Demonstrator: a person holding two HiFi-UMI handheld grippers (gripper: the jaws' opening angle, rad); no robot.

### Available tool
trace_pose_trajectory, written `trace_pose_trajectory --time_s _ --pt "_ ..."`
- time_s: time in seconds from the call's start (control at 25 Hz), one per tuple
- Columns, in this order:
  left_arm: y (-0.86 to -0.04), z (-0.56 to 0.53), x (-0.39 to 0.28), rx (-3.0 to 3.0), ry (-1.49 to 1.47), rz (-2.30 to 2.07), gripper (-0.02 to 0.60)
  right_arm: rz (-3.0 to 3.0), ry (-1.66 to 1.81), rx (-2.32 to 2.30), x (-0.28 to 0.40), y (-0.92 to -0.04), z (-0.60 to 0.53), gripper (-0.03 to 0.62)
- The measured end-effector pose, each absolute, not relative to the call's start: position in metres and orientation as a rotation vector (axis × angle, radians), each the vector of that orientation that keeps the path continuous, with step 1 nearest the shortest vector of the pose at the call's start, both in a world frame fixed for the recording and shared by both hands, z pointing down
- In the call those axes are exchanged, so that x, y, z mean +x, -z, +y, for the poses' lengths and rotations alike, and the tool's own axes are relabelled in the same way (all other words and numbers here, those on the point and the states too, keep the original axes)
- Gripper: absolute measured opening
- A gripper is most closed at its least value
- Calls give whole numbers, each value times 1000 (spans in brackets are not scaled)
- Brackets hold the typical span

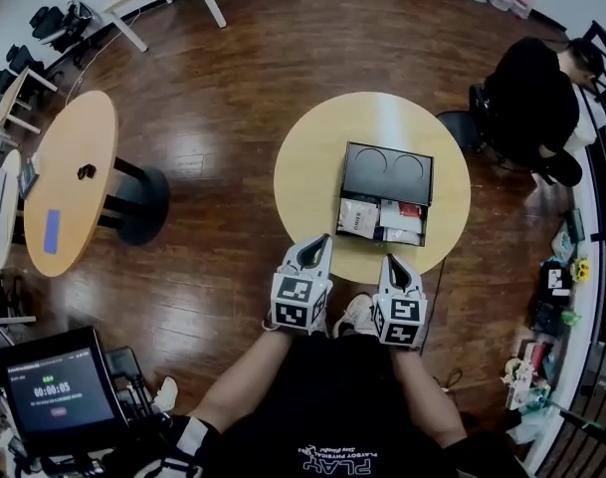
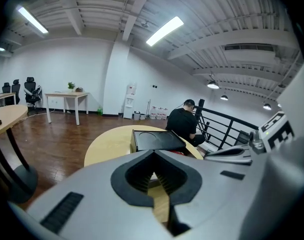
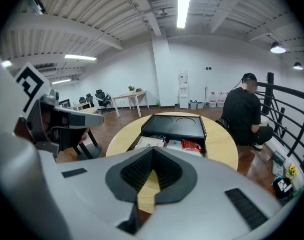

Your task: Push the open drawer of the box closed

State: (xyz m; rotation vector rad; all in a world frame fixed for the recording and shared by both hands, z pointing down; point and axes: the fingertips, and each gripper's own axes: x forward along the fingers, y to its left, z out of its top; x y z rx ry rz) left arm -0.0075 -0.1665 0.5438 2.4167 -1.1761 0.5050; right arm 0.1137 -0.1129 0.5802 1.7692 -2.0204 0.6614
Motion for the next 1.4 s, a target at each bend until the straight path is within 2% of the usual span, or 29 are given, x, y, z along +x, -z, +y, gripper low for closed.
trace_pose_trajectory --time_s 0.76,1.16,1.4 --pt "-595 -164 -19 2278 -587 -1184 -3 -1934 -750 1736 119 -657 -132 5" --pt "-601 -157 -22 2246 -600 -1193 -3 -1863 -894 1728 121 -692 -140 77" --pt "-600 -161 -25 2242 -594 -1212 -3 -1796 -1017 1741 127 -713 -144 86"
